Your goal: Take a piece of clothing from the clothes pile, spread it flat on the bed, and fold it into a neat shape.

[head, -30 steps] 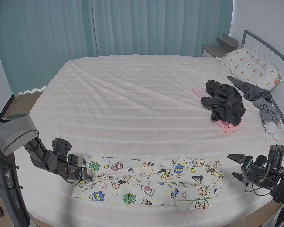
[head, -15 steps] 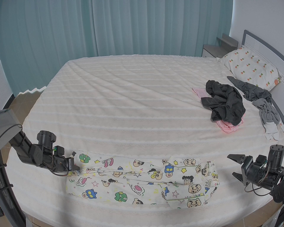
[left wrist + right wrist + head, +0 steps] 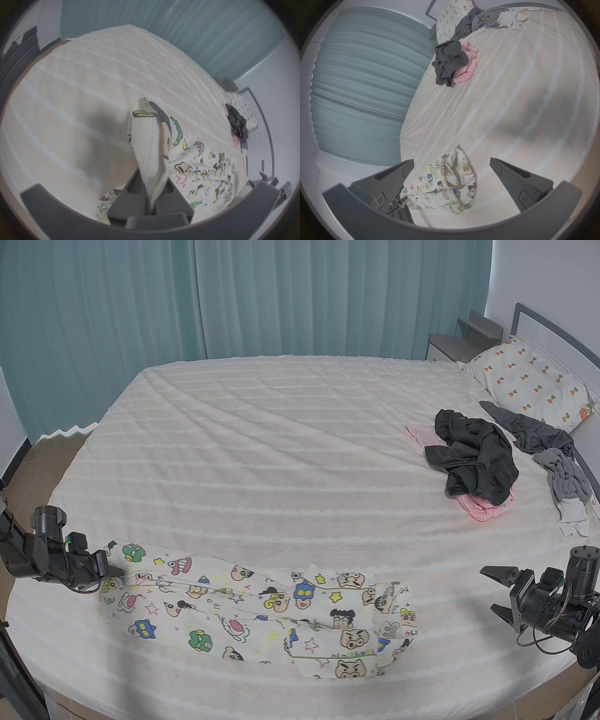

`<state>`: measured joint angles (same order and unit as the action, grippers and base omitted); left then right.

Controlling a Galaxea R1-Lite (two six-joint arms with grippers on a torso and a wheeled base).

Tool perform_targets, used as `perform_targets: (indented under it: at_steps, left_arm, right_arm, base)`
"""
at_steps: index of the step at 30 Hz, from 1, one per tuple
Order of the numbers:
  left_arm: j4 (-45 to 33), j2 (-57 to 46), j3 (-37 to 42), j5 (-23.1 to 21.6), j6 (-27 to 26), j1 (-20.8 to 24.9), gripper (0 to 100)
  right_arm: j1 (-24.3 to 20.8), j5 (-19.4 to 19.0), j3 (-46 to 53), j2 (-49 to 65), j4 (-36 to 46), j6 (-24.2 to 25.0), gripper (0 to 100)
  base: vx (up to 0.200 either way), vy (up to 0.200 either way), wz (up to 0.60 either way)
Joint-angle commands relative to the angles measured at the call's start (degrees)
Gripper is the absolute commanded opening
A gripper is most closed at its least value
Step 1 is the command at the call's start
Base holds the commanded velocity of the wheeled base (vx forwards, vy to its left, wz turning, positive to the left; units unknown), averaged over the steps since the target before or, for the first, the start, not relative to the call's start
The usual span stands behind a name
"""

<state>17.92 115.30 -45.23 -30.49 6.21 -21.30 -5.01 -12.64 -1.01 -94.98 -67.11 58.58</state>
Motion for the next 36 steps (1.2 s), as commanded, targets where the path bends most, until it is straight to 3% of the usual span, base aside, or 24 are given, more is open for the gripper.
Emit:
perform_targets:
  at_steps: [1,2,6,12,15,19,20,22,23,25,27,31,32,33,34,35,36]
  left_arm:
    - [-3.0,-0.1,-4.6,-2.5,0.0,-7.5,0]
    - [-3.0,-0.1,-4.6,-2.5,0.0,-7.5,0]
    - [-9.9,0.2,-11.5,-5.5,0.0,-14.6,0]
    - [-16.6,2.5,-20.5,-5.7,0.4,-21.0,0]
    - [-18.5,2.1,-21.4,-4.9,0.1,-21.1,0]
    - [-18.9,-1.0,-18.7,-3.3,0.3,-18.2,0]
    - [-18.9,-3.9,-16.3,-1.9,0.4,-15.4,0]
    - [-18.9,-3.9,-16.3,-1.9,0.4,-15.4,0]
    - [-18.8,-8.1,-12.8,2.1,1.4,-8.7,0]
    - [-18.8,-8.9,-12.2,3.1,2.2,-7.2,0]
    - [-18.4,-12.4,-10.1,8.1,7.9,1.9,0]
    - [-18.2,-15.6,-8.0,13.3,13.0,12.9,0]
    - [-18.2,-15.8,-7.9,13.7,13.3,13.8,0]
    - [-17.6,-16.5,-6.6,17.3,15.6,20.2,0]
    - [-16.7,-16.5,-6.0,19.4,16.9,23.7,0]
    - [-16.7,-16.5,-6.0,19.4,16.9,23.7,0]
    - [-13.3,-16.1,-5.0,24.0,20.7,31.4,0]
  right_arm:
    - [0.0,0.0,1.0,-0.1,0.0,0.0,100]
    - [0.0,0.0,1.0,-0.1,0.0,0.0,100]
    - [0.0,0.0,1.0,-0.1,0.0,0.0,100]
    - [0.0,0.0,1.0,-0.1,0.0,0.0,100]
    - [0.0,-0.1,1.0,-0.2,0.0,0.0,100]
    - [0.1,-0.1,1.0,-0.4,0.0,0.0,100]
    - [0.3,-0.1,1.0,-0.5,0.0,0.0,100]
    - [0.3,-0.1,1.0,-0.5,0.0,0.0,100]
    - [0.3,-0.1,1.0,-0.3,0.0,0.0,100]
    - [0.3,-0.1,1.0,-0.2,0.0,0.0,100]
    - [0.3,-0.1,1.0,-0.4,0.0,0.0,100]
    - [0.3,-0.2,1.0,-0.4,0.0,0.0,100]
    - [0.3,-0.2,1.0,-0.4,0.0,0.0,100]
    - [0.3,-0.2,1.0,-0.4,0.0,0.0,100]
    - [0.3,-0.2,1.0,-0.6,0.0,0.0,100]
    - [0.3,-0.2,1.0,-0.6,0.0,0.0,100]
    - [0.3,-0.2,1.0,-0.6,0.0,0.0,100]
  base:
    - [0.000,0.000,0.00]
    - [0.000,0.000,0.00]
    - [0.000,0.000,0.00]
    - [0.000,0.000,0.00]
    - [0.000,0.000,0.00]
    - [0.000,0.000,0.00]
    - [0.000,0.000,0.00]
    - [0.000,0.000,0.00]
    - [0.000,0.000,0.00]
    - [0.000,0.000,0.00]
    - [0.000,0.000,0.00]
    - [0.000,0.000,0.00]
    - [0.000,0.000,0.00]
    - [0.000,0.000,0.00]
    - [0.000,0.000,0.00]
    - [0.000,0.000,0.00]
    - [0.000,0.000,0.00]
